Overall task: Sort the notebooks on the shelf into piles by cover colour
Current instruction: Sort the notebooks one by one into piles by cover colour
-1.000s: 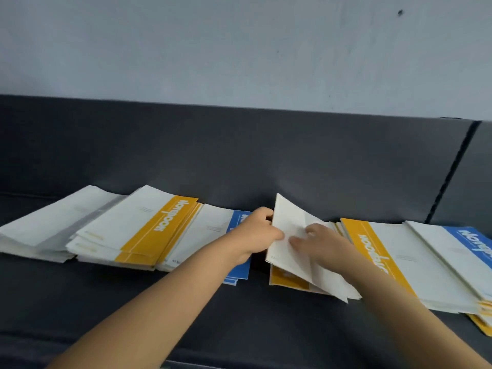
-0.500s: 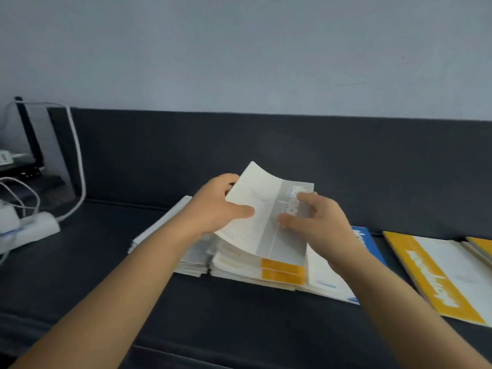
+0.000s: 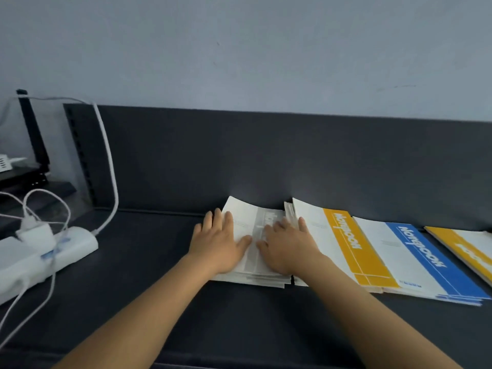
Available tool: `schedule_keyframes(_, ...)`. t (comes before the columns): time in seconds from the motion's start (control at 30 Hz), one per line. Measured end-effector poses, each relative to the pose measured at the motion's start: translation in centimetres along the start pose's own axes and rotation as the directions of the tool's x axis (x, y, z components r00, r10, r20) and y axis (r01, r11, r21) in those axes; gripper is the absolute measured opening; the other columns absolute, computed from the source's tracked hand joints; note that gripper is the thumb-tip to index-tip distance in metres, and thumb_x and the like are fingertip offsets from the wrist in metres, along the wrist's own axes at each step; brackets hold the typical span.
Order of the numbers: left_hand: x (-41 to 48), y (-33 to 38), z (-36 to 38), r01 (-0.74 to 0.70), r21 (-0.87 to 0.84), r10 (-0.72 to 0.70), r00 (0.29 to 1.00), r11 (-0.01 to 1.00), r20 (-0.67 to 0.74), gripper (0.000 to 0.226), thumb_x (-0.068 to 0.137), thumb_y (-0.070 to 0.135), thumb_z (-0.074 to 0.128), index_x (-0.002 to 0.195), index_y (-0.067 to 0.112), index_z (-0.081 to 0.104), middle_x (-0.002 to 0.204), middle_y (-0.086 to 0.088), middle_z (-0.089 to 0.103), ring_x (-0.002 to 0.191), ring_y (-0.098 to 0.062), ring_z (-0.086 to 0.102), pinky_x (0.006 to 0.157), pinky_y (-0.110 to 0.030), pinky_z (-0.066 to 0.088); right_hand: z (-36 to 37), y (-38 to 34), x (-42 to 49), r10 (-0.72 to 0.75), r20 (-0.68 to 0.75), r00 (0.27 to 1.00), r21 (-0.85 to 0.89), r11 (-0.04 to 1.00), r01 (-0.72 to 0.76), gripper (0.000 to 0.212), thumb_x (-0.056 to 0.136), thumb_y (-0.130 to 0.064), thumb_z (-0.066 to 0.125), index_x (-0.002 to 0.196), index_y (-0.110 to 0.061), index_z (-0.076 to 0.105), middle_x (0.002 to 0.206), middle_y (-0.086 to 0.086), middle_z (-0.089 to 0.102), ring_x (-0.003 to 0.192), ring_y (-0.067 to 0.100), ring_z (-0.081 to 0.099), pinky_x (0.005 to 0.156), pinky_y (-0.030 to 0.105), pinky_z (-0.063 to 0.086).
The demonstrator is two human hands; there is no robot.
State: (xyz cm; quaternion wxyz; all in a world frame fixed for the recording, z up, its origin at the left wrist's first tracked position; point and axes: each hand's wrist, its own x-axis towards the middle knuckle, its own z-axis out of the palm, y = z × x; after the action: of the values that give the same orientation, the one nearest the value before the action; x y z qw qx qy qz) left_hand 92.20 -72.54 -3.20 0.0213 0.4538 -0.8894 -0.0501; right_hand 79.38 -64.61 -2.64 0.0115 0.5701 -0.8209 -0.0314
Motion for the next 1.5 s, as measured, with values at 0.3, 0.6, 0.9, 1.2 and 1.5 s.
schedule_keyframes(0.3,0.3,0.6,-1.0,-0.01,0.146,0.023,0.996,0.989,-0.091,0.075,0.096,0.063,0.027,0.145,0.007,0.027,0.15,-0.013,0.032,0.129,-0.029,0.042,0.097,-0.039,0.038,-1.1,0.6,-0.2,-0.052,0.004,0.999,0.154,0.987,0.051,0.048,0.099,-0.041,0.027,0.132,-0.014,0.048,0.144,0.01,0.038,0.142,0.023,0.02,0.116,0.053,0.01)
schedule_keyframes(0.6,-0.6,10.6,-5.6,-0.171,0.123,0.201,0.931,0.978,-0.304,0.058,0.096,0.059,0.03,0.133,0.017,0.045,0.138,-0.002,0.051,0.121,-0.025,0.05,0.093,-0.037,0.042,-3.4,12.4,-5.5,0.061,-0.144,0.988,0.42,0.908,0.005,0.047,0.099,-0.043,0.041,0.14,-0.022,0.044,0.146,-0.002,0.042,0.131,0.019,0.042,0.106,0.032,0.035)
schedule_keyframes(0.9,-0.4,33.6,-1.1,-0.338,-0.14,0.315,0.935,0.931,-0.163,0.053,0.095,0.052,0.047,0.138,0.02,0.043,0.14,0.001,0.051,0.125,-0.021,0.051,0.095,-0.035,0.044,0.8,34.9,-9.8,0.267,-0.015,0.964,0.322,0.914,-0.248,0.037,0.097,-0.038,0.047,0.124,-0.016,0.058,0.133,0.005,0.052,0.116,0.024,0.053,0.091,0.03,0.043)
schedule_keyframes(1.2,4.5,45.2,3.4,-0.045,-0.427,0.117,0.983,0.903,0.145,0.064,0.083,0.033,0.071,0.137,0.018,0.041,0.128,-0.004,0.056,0.114,-0.024,0.057,0.088,-0.034,0.052,3.2,43.0,-8.4,0.222,0.037,0.974,0.375,0.901,-0.22,0.045,0.097,-0.038,0.045,0.136,-0.015,0.046,0.158,0.009,0.016,0.134,0.03,0.039,0.104,0.037,0.036)
schedule_keyframes(1.5,4.0,44.8,4.3,-0.031,-0.854,0.039,0.999,0.519,-0.012,0.066,0.076,0.007,0.079,0.131,0.027,0.048,0.134,0.007,0.05,0.111,-0.013,0.057,0.088,-0.033,0.054,4.5,43.5,-7.4,0.24,0.02,0.97,0.53,0.821,-0.214,0.023,0.093,-0.032,0.042,0.103,-0.018,0.058,0.144,0.02,0.038,0.131,0.035,0.037,0.105,0.047,0.035)
